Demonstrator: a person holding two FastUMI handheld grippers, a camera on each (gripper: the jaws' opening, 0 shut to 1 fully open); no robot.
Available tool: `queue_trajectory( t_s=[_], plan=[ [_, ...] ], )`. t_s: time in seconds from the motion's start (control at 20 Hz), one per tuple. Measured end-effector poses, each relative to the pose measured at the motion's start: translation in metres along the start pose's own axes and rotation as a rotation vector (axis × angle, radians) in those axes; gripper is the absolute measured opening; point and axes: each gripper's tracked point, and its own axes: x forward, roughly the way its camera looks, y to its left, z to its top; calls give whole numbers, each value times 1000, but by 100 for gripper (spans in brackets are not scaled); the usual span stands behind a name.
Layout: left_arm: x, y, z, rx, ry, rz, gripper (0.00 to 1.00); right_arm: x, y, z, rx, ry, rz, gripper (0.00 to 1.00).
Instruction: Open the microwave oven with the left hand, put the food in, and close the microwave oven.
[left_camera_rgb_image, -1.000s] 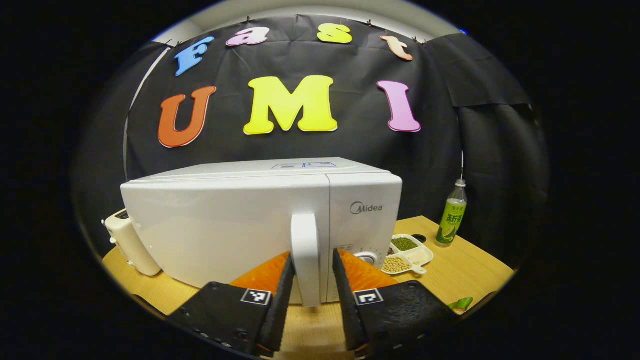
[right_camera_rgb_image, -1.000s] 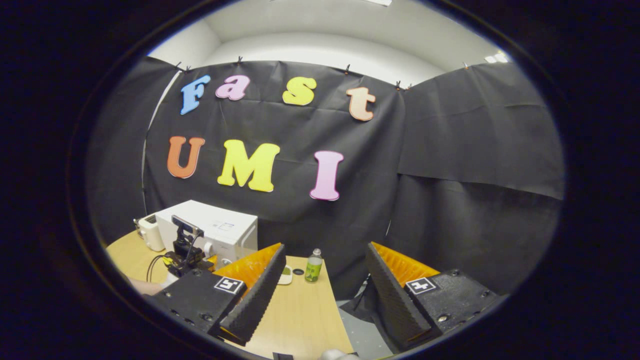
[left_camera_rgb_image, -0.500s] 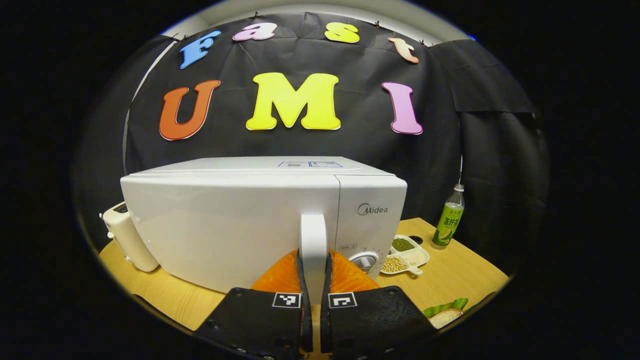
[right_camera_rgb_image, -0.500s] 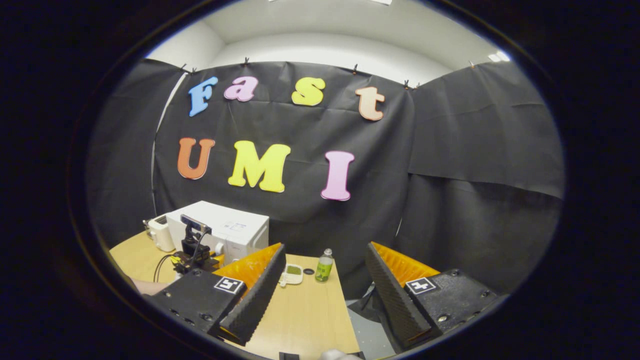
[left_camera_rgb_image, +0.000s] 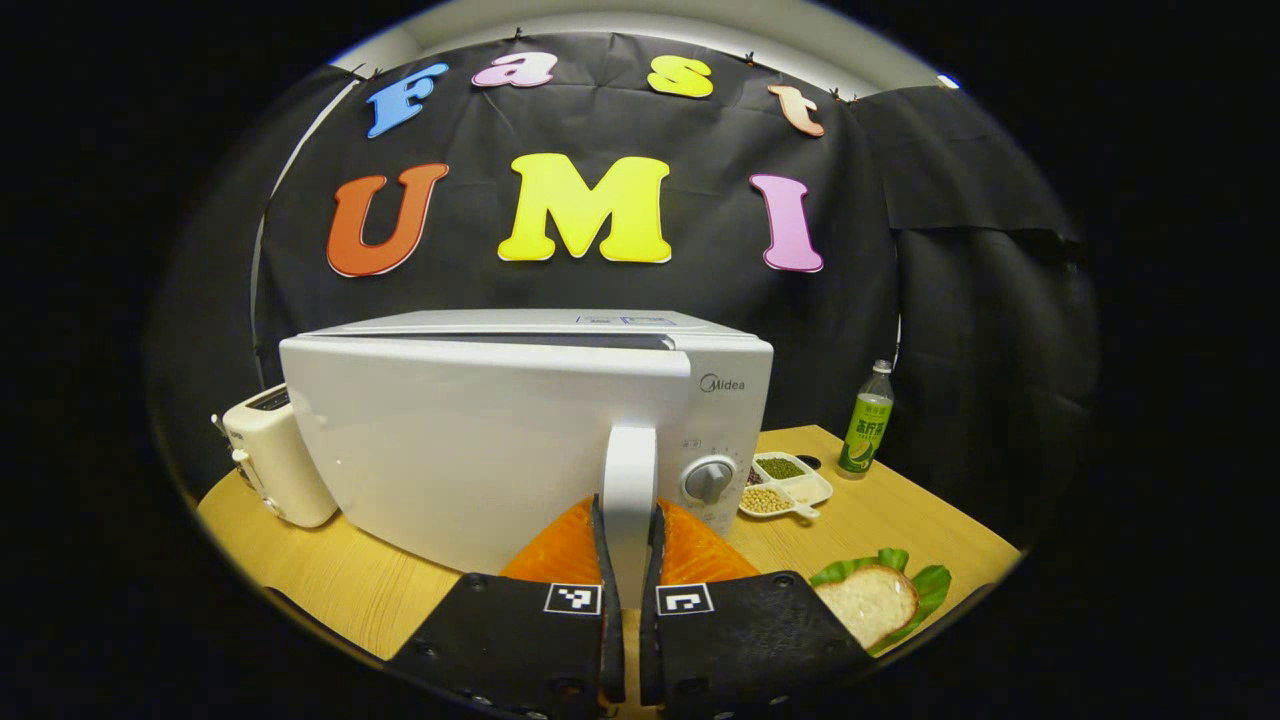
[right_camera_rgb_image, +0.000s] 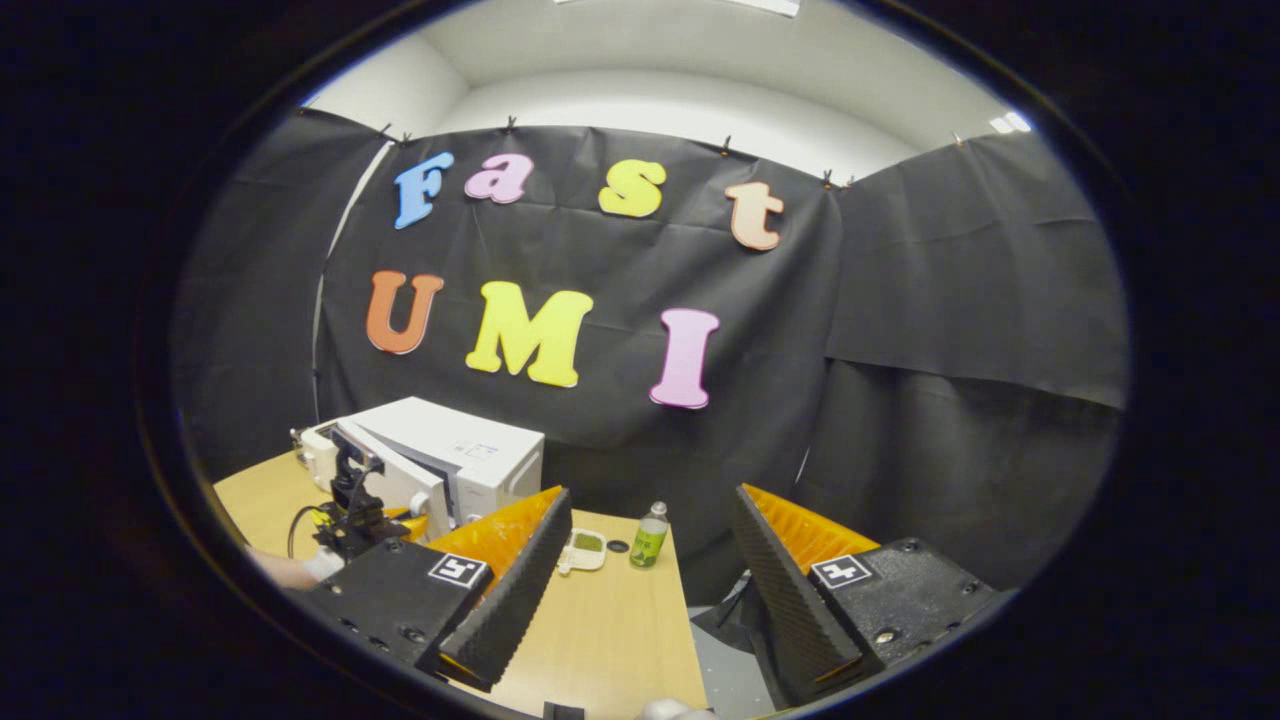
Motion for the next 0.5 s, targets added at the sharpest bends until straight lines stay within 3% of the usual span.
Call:
queue_trajectory(
  t_s=[0.25, 0.3, 0.35, 0.4, 0.45, 0.5],
  plan=[
    [-55, 22, -12, 7, 32, 32, 6, 10, 27, -5, 24, 5, 91, 96],
    [-63, 26, -12, 14, 32, 44, 13, 11, 33, -6, 36, 5, 108, 100],
    [-70, 31, -14, 28, 37, 59, 13, 12, 37, -7, 44, 7, 122, 96],
    [-77, 41, -8, 49, 14, 86, 16, 14, 41, -8, 48, 9, 133, 100],
    [-82, 48, 1, 60, -21, 106, 31, 13, 45, -9, 54, 8, 147, 100],
    [-87, 55, -3, 60, -2, 125, 25, 13, 49, -9, 62, 9, 160, 97]
  ],
)
